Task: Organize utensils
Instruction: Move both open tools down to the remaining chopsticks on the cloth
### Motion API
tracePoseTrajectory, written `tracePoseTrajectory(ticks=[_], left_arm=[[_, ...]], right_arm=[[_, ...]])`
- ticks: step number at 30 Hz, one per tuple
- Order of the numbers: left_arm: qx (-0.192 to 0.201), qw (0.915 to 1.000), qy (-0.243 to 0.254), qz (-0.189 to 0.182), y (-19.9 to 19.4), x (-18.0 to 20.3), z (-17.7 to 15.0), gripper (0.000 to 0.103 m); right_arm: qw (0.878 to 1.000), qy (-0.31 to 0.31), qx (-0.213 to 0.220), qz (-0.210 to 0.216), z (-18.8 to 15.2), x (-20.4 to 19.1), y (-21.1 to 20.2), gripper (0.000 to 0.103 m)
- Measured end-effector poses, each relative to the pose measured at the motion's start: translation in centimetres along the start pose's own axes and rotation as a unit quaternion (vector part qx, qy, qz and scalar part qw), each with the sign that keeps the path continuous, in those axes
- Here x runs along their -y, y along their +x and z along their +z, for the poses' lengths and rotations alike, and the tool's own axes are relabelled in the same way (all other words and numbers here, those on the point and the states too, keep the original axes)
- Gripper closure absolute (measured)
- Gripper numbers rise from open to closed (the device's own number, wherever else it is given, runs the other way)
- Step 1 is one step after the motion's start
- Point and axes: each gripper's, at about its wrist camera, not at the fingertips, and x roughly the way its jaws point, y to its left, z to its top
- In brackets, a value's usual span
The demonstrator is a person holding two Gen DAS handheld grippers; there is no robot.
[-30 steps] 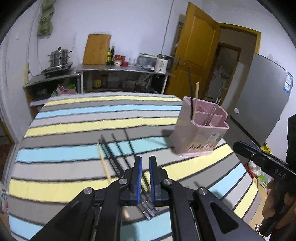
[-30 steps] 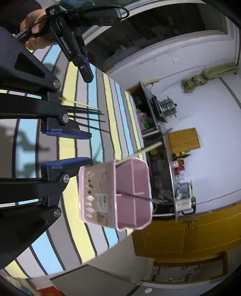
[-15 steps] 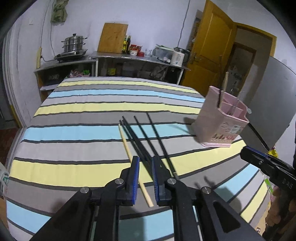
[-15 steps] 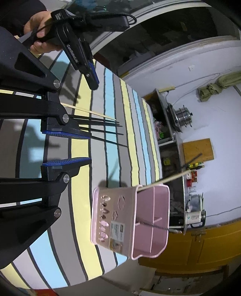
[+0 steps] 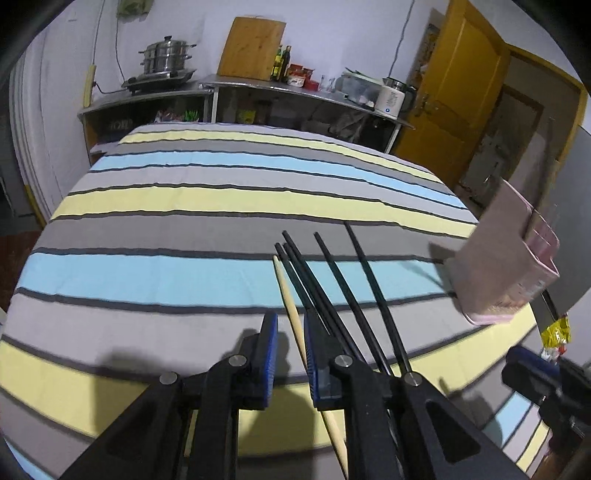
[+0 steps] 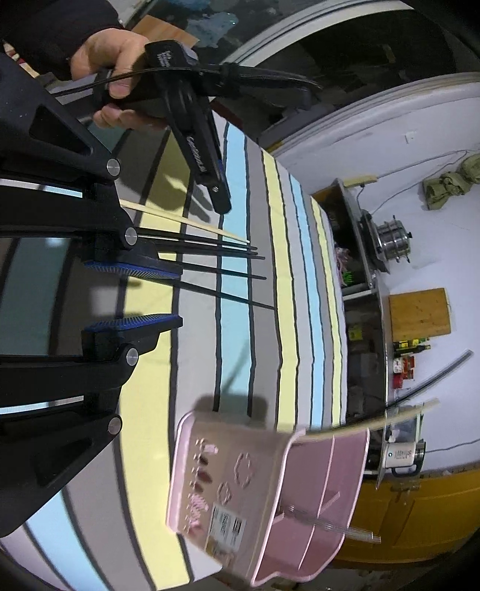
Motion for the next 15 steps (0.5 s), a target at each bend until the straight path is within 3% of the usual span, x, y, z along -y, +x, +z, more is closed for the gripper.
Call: tracePoseTrajectory(ticks=[15], left_arm=[[-0.021, 0.9998, -0.003, 0.005, 4.4, -0.4, 1.5, 0.089]], right_arm=[[0.999, -0.002, -0.038, -0.007, 2.2, 0.1, 7.2, 0.083]])
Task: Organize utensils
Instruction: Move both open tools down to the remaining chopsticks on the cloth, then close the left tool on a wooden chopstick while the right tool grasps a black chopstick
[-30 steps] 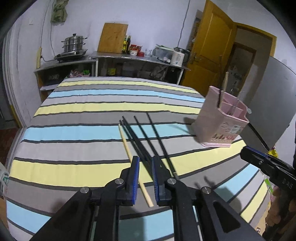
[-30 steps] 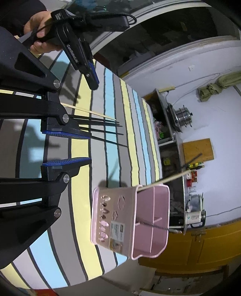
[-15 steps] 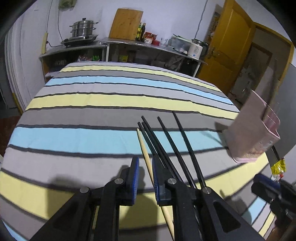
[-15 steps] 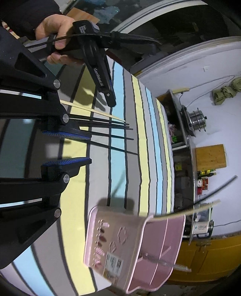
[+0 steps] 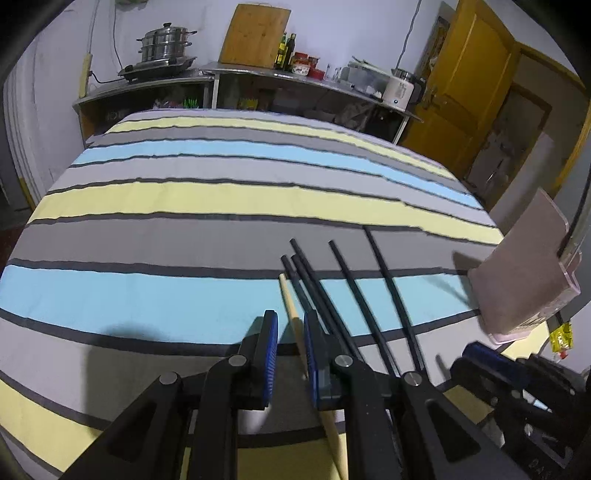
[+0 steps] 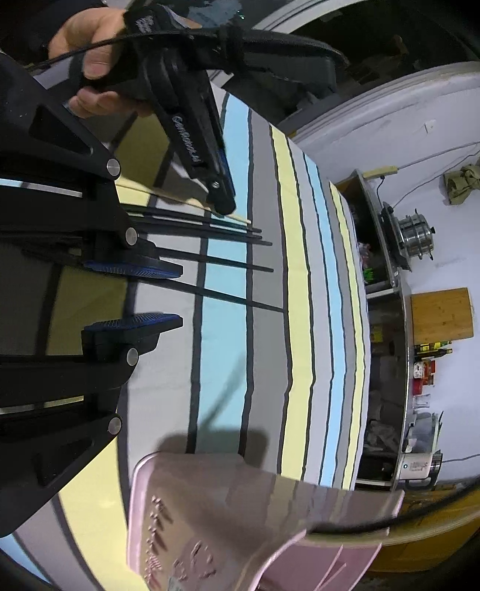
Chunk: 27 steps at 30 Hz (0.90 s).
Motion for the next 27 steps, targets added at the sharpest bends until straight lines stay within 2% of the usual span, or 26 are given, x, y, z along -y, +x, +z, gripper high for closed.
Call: tracePoseTrajectory(ticks=[4, 13, 15, 21, 27], left_arm=[[0.005, 0.9999, 0.010, 0.003, 0.3, 0.1, 0.1, 0.089], [0.004, 0.9976, 0.056, 0.041, 1.0, 1.3, 0.3, 0.088], [0.000, 0.9972, 0.061, 0.043, 1.0, 1.2, 0.5, 0.091], [-0.019, 0.9987, 0.040, 0.026, 0.4, -0.4, 0.6, 0.097], [-0.036, 0.9993, 0.005, 0.000, -0.5, -2.4, 0.2, 0.097]], right_arm=[[1.000, 0.003, -0.008, -0.001, 0.2, 0.2, 1.2, 0.083], [1.000, -0.001, -0.017, -0.003, 0.6, 0.0, 2.6, 0.083], [1.000, -0.003, -0.019, -0.004, 0.8, -0.1, 2.9, 0.083], [1.000, -0.007, -0.023, -0.008, 1.3, -0.4, 3.4, 0.083], [0.999, -0.016, -0.028, -0.020, 2.0, -0.8, 4.1, 0.083]])
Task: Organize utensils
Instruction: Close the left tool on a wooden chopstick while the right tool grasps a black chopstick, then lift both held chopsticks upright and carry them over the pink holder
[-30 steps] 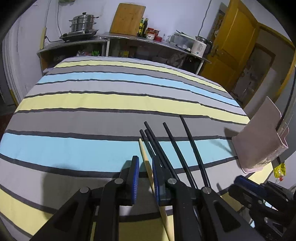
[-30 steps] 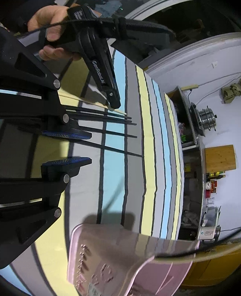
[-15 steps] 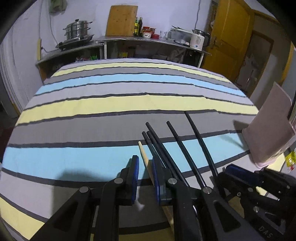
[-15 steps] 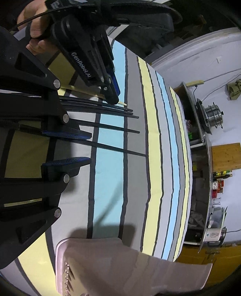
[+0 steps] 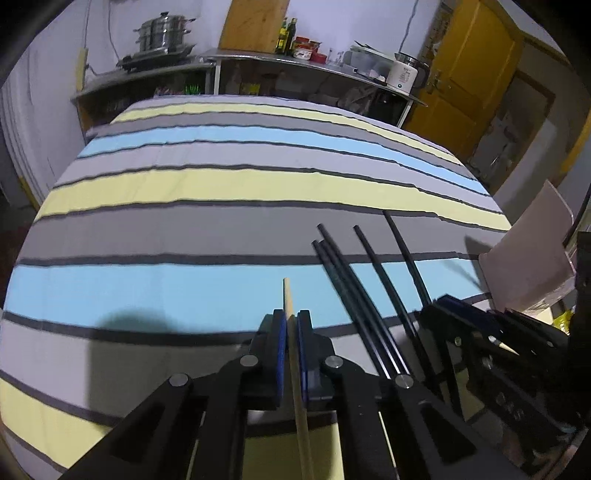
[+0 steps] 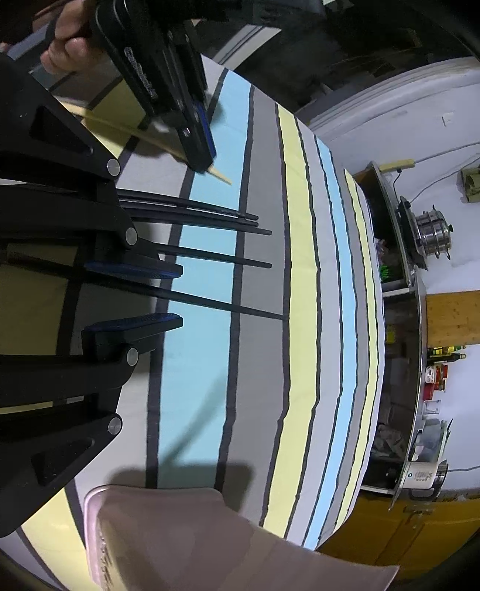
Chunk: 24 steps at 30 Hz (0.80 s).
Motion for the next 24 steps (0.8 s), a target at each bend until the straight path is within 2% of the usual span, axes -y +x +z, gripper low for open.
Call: tracePoseTrajectory(ticks=[8, 11, 12, 16, 20, 24], left_arm=[[-0.017, 0.9996, 0.022, 0.011, 0.6, 0.6, 0.8, 0.097], [-0.018, 0.9991, 0.033, 0.020, 0.9, 0.9, 1.0, 0.097], [-0.018, 0.9988, 0.040, 0.024, 1.0, 1.1, 1.1, 0.097], [-0.019, 0.9970, 0.063, 0.040, 1.1, 1.7, 1.2, 0.097], [-0.021, 0.9981, 0.050, 0.028, 0.9, 1.2, 1.3, 0.098], [-0.008, 0.9993, 0.033, 0.016, -0.7, 0.7, 1.3, 0.098]], right_arm=[[0.999, -0.021, -0.009, -0.026, 0.8, -1.0, 0.9, 0.083], [0.999, -0.024, -0.010, -0.031, 0.9, -1.0, 1.0, 0.090], [0.999, -0.022, -0.011, -0.031, 1.0, -0.9, 1.0, 0.094], [1.000, -0.003, -0.015, -0.009, 0.9, -0.2, 0.6, 0.096], [1.000, -0.005, -0.009, 0.003, 0.5, -0.4, -0.3, 0.097], [1.000, -0.006, 0.004, 0.010, 0.5, -0.7, -1.7, 0.097]])
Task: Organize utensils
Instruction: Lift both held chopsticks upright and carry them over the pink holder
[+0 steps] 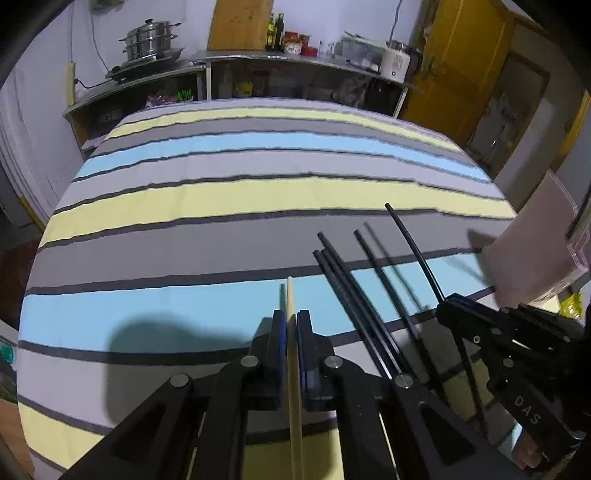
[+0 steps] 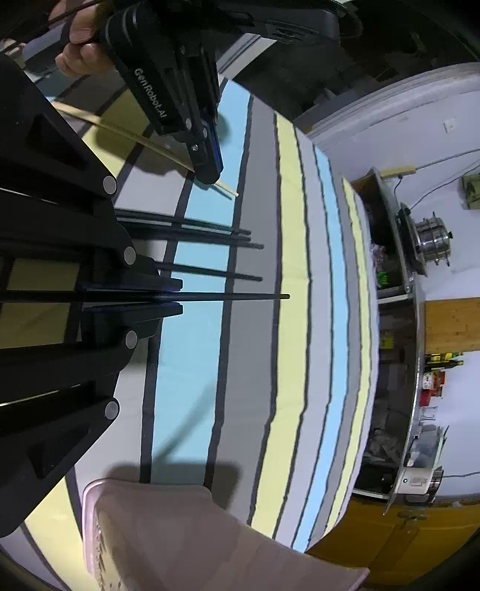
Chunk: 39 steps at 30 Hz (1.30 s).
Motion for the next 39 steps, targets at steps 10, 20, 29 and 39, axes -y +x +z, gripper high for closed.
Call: tracePoseTrajectory(ticks=[10, 20, 29, 39], left_arm=[[0.045, 0.9985, -0.011, -0.031, -6.1, 0.3, 0.2, 0.098], [0.079, 0.9958, 0.005, -0.047, -11.9, 2.0, -0.1, 0.098], [0.100, 0.9929, 0.017, -0.061, -16.0, 3.5, -1.0, 0.099], [0.111, 0.9905, 0.032, -0.075, -18.1, 5.8, -1.6, 0.099]], right_arm=[[0.999, -0.003, 0.046, 0.015, 0.4, -1.1, -4.9, 0.097], [0.996, -0.003, 0.090, 0.022, 0.4, -1.3, -9.9, 0.097], [0.993, 0.008, 0.118, 0.024, -0.5, -0.5, -13.5, 0.097], [0.989, 0.019, 0.142, 0.021, -1.5, 0.5, -16.5, 0.097]])
